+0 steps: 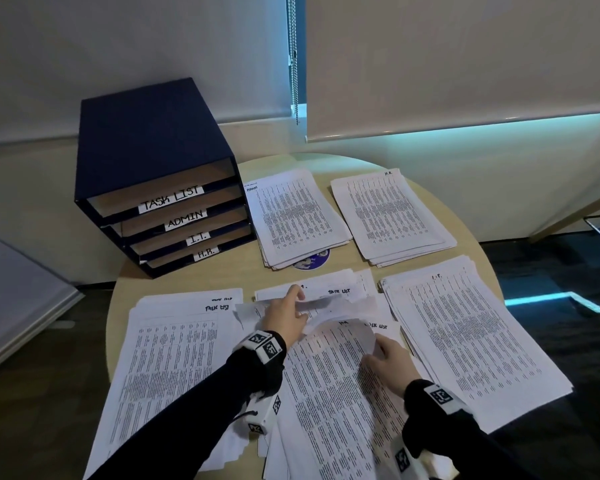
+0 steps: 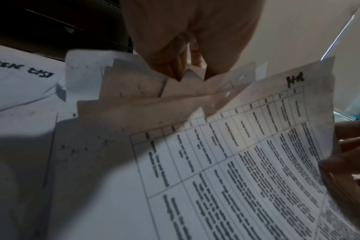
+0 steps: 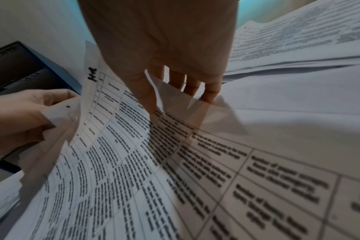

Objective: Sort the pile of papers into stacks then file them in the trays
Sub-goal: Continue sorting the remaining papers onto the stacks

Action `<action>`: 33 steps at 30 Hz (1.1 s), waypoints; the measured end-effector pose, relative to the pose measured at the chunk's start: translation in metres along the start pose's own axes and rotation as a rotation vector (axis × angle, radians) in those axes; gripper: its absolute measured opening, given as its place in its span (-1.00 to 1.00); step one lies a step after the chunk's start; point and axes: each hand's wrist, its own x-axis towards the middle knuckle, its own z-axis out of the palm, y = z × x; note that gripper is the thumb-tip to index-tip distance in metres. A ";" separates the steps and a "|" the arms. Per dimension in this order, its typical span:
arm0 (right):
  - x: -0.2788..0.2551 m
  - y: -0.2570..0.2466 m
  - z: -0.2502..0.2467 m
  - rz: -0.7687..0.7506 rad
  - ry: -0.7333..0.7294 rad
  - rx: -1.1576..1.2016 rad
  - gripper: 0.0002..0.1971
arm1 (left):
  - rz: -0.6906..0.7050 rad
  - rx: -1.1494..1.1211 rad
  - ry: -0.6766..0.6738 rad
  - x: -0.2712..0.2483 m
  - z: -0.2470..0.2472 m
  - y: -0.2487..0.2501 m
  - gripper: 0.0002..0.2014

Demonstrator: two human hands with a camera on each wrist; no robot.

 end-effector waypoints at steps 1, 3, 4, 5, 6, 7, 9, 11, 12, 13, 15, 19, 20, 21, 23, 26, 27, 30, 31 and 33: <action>0.000 0.000 0.000 0.000 0.000 -0.006 -0.80 | 0.000 0.036 0.014 0.000 -0.001 0.001 -0.76; 0.000 0.000 0.001 0.000 -0.001 -0.012 -0.80 | 0.009 0.136 0.038 0.000 -0.001 0.003 -0.75; 0.000 -0.001 0.001 -0.001 0.000 -0.013 -0.79 | 0.010 0.176 0.041 0.001 -0.001 0.003 -0.71; -0.001 -0.001 0.001 -0.006 0.002 -0.016 -0.78 | 0.003 0.203 0.041 0.001 -0.002 0.004 -0.67; -0.001 -0.002 0.001 -0.006 0.006 -0.019 -0.78 | -0.008 0.220 0.036 0.003 -0.003 0.004 -0.64; -0.001 -0.001 0.001 -0.006 0.010 -0.023 -0.78 | -0.018 0.245 0.035 0.005 -0.005 0.004 -0.64; 0.000 0.000 0.001 -0.005 0.010 -0.028 -0.79 | -0.002 0.360 0.053 0.007 -0.008 0.004 -0.67; -0.001 0.000 0.001 -0.009 0.011 -0.016 -0.79 | 0.062 0.490 0.097 0.010 -0.011 0.005 -0.68; -0.002 0.000 0.001 -0.014 0.011 0.002 -0.79 | 0.093 0.516 0.101 0.012 -0.013 0.005 -0.69; -0.003 0.000 0.001 -0.022 0.012 0.017 -0.79 | 0.112 0.502 0.076 0.013 -0.015 0.006 -0.69; -0.004 0.002 0.000 -0.028 0.013 0.048 -0.78 | 0.115 0.386 -0.024 0.013 -0.020 0.008 -0.69; -0.005 0.006 -0.005 -0.055 -0.002 0.135 -0.78 | 0.105 0.426 -0.112 0.008 -0.031 0.013 -0.85; -0.006 0.006 -0.007 -0.061 -0.002 0.145 -0.78 | 0.110 0.465 -0.122 0.006 -0.035 0.014 -0.97; -0.007 0.004 -0.008 -0.066 -0.001 0.150 -0.79 | 0.122 0.490 -0.122 0.005 -0.038 0.016 -0.92; -0.007 0.002 -0.010 -0.092 0.003 0.159 -0.88 | 0.189 0.513 -0.098 0.003 -0.045 0.018 -0.87; -0.005 0.005 -0.011 -0.116 0.033 0.155 -0.78 | 0.331 0.462 -0.017 -0.004 -0.060 0.028 -0.91; -0.004 0.006 -0.012 -0.106 0.041 0.152 -0.77 | 0.369 0.445 -0.009 -0.007 -0.068 0.032 -0.92; -0.002 0.009 -0.012 -0.099 0.021 0.114 -0.76 | 0.495 0.444 0.022 -0.013 -0.097 0.048 -0.87; -0.002 0.009 -0.012 -0.089 0.017 0.102 -0.76 | 0.514 0.437 0.028 -0.014 -0.108 0.053 -0.87; -0.001 0.010 -0.011 -0.071 0.023 0.088 -0.76 | 0.531 0.433 0.022 -0.015 -0.128 0.064 -0.90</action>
